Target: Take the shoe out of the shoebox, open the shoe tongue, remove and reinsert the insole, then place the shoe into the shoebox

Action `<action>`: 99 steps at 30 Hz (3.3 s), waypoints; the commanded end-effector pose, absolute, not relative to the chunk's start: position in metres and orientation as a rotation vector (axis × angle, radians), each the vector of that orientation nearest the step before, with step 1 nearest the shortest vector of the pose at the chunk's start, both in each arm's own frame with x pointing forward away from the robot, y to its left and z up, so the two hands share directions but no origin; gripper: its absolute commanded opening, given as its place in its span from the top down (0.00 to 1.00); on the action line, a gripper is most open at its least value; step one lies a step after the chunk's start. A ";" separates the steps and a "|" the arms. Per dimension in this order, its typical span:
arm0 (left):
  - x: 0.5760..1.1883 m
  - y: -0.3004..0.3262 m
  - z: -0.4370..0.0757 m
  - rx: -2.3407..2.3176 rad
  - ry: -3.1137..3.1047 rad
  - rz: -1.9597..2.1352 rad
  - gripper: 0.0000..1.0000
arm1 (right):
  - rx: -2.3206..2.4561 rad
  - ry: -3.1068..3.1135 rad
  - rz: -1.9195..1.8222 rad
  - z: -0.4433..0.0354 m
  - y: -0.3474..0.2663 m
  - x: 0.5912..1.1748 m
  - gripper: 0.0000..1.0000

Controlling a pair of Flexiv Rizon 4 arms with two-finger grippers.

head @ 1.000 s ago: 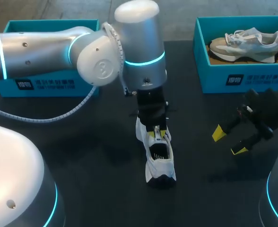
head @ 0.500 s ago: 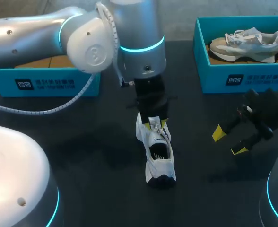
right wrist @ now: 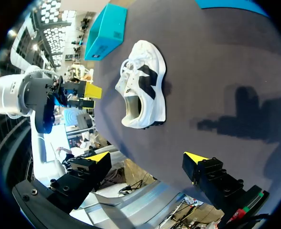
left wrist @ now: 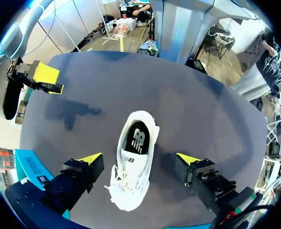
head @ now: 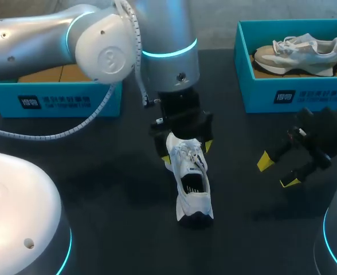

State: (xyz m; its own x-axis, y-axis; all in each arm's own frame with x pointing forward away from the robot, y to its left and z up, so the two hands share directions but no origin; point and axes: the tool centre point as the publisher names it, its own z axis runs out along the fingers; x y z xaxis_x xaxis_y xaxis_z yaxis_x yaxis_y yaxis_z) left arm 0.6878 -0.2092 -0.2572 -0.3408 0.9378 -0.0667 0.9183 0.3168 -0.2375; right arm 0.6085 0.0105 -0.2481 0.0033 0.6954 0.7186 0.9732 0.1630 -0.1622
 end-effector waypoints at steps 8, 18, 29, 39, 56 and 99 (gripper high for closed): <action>0.687 -0.207 -0.256 -1.755 -2.485 0.358 0.00 | -1.598 -1.755 -0.514 -0.248 0.011 0.608 0.00; 0.664 -0.197 -0.256 -1.189 -2.827 0.408 0.00 | -1.598 -1.755 -0.514 -0.248 0.011 0.608 0.00; 0.652 -0.196 -0.262 -0.410 -2.993 0.339 0.00 | -1.598 -1.755 -0.514 -0.248 0.011 0.608 0.00; 0.641 -0.198 -0.276 -0.197 -2.996 0.185 0.00 | -1.598 -1.755 -0.514 -0.248 0.011 0.608 0.00; 0.637 -0.199 -0.286 -0.160 -2.959 0.241 0.00 | -1.598 -1.755 -0.514 -0.248 0.011 0.608 0.00; 0.603 -0.223 -0.347 -0.172 -2.926 0.209 0.00 | -1.598 -1.755 -0.514 -0.248 0.011 0.608 0.00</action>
